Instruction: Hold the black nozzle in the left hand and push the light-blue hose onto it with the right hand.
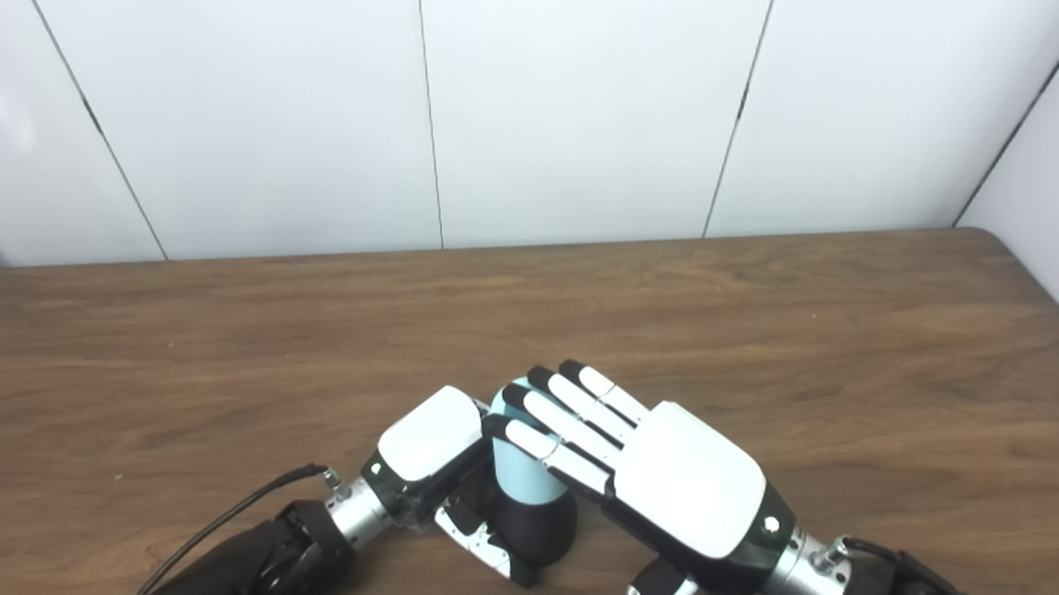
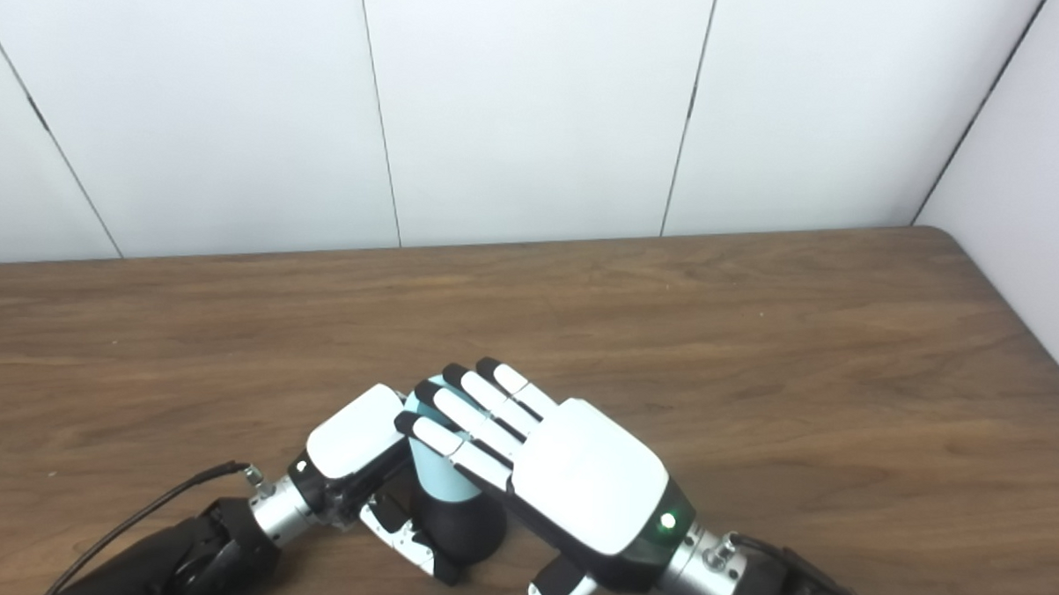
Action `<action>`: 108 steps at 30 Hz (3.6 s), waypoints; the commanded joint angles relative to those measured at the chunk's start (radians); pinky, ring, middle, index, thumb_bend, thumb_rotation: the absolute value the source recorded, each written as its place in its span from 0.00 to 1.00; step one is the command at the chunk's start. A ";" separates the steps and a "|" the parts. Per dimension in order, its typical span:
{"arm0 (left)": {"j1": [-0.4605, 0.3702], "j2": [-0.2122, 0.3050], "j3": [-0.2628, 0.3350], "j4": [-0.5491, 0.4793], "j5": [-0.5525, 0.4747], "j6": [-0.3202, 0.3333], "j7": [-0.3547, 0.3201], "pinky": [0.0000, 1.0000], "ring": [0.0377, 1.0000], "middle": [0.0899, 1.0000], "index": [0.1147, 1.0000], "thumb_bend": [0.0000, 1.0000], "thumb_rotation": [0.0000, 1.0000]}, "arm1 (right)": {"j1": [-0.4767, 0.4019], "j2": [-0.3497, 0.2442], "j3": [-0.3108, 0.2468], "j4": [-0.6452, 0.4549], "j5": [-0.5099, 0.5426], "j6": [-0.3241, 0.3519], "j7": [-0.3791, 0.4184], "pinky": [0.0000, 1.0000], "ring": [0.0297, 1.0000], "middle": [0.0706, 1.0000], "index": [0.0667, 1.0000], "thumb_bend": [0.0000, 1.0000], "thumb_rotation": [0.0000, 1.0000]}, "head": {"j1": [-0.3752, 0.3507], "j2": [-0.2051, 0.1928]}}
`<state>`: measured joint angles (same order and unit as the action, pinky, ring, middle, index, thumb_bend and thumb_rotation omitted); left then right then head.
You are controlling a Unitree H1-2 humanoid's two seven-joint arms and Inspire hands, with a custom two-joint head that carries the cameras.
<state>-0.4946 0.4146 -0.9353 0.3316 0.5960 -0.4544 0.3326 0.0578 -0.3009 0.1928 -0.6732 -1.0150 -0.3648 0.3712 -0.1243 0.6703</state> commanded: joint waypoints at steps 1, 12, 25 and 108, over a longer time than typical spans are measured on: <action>0.198 -0.063 -0.106 0.128 -0.008 -0.015 -0.030 0.43 0.49 0.44 0.41 0.52 0.00 | 0.007 -0.018 0.000 0.009 -0.018 0.011 0.038 1.00 1.00 1.00 0.98 0.96 0.96 | -0.001 0.001; 0.199 -0.061 -0.102 0.134 -0.011 -0.015 -0.039 0.43 0.49 0.45 0.40 0.52 0.00 | 0.034 -0.025 0.015 0.026 0.015 0.021 0.060 1.00 1.00 1.00 1.00 0.95 0.96 | 0.000 0.001; 0.197 -0.063 -0.100 0.133 0.000 -0.015 -0.041 0.42 0.49 0.45 0.40 0.52 0.00 | 0.019 -0.053 0.028 0.025 0.086 0.033 0.085 0.93 0.96 0.94 0.89 0.94 0.92 | -0.002 0.000; 0.186 -0.055 -0.118 0.148 -0.023 -0.015 -0.074 0.41 0.48 0.44 0.41 0.52 0.00 | 0.077 -0.086 0.105 0.038 0.015 0.057 0.050 0.89 0.95 0.94 0.88 0.85 0.97 | -0.001 -0.004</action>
<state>-0.4943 0.4145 -0.9340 0.3336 0.5815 -0.4562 0.3160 0.0891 -0.3378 0.2694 -0.6776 -0.9896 -0.3104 0.3051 -0.1243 0.6657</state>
